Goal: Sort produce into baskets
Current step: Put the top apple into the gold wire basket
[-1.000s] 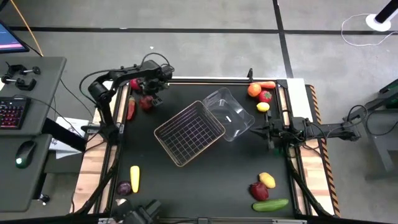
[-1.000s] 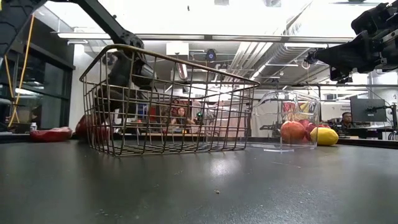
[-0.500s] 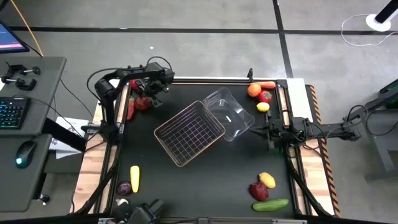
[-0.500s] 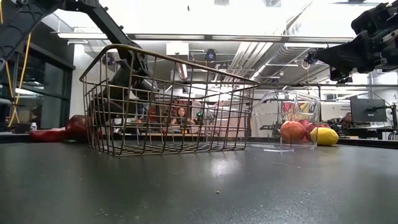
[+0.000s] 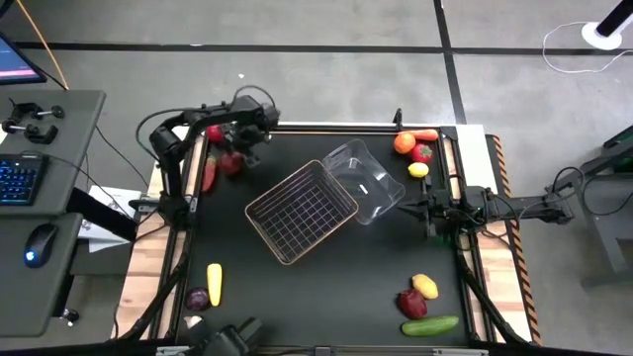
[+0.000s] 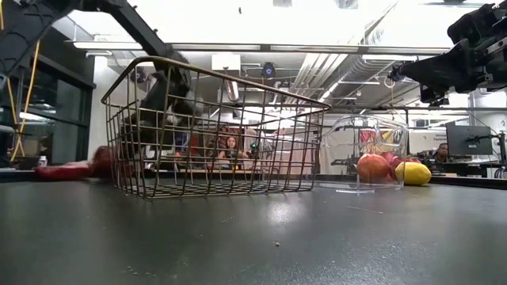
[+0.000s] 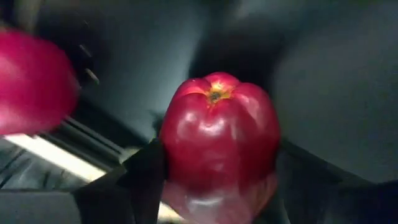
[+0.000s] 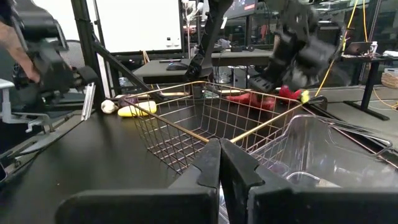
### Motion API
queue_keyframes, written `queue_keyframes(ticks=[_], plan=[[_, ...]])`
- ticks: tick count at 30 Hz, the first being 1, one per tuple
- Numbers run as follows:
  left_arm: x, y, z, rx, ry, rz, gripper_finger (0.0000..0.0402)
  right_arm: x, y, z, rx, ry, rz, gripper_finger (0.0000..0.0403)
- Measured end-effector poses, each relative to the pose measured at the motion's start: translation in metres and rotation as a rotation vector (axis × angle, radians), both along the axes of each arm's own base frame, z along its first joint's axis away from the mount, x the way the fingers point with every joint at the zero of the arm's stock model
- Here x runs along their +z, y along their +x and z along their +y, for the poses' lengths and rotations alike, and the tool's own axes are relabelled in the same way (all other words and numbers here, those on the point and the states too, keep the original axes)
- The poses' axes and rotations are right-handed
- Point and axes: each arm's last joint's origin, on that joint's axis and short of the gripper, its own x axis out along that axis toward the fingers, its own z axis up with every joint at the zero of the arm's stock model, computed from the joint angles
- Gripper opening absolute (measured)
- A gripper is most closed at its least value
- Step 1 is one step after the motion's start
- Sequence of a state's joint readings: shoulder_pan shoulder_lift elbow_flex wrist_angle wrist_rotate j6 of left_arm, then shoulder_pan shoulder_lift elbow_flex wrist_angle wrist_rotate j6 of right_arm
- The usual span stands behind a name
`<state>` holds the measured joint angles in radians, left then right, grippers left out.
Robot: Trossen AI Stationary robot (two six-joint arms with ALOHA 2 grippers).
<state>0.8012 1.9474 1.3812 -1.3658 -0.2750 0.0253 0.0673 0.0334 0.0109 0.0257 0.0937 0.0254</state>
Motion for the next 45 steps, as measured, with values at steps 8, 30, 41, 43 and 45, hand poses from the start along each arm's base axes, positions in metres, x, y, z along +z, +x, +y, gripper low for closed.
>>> queue_keyframes(ticks=[8, 30, 41, 43, 45], plan=[[0.087, 0.018, -0.003, 0.008, 0.183, -0.389, 0.0226, 0.0, 0.0, 0.0, 0.0, 0.0, 0.0, 0.0], [0.161, 0.096, -0.22, -0.475, 0.035, -1.066, 0.0243, 0.0, 0.0, 0.0, 0.0, 0.0, 0.0, 0.0], [0.158, 0.101, -0.227, -0.41, 0.049, -1.062, 0.0278, 0.0, 0.0, 0.0, 0.0, 0.0, 0.0, 0.0], [0.159, 0.1, -0.224, -0.413, 0.05, -1.067, 0.0279, 0.0, 0.0, 0.0, 0.0, 0.0, 0.0, 0.0], [0.159, 0.1, -0.222, -0.407, 0.052, -1.066, 0.0279, 0.0, 0.0, 0.0, 0.0, 0.0, 0.0, 0.0]])
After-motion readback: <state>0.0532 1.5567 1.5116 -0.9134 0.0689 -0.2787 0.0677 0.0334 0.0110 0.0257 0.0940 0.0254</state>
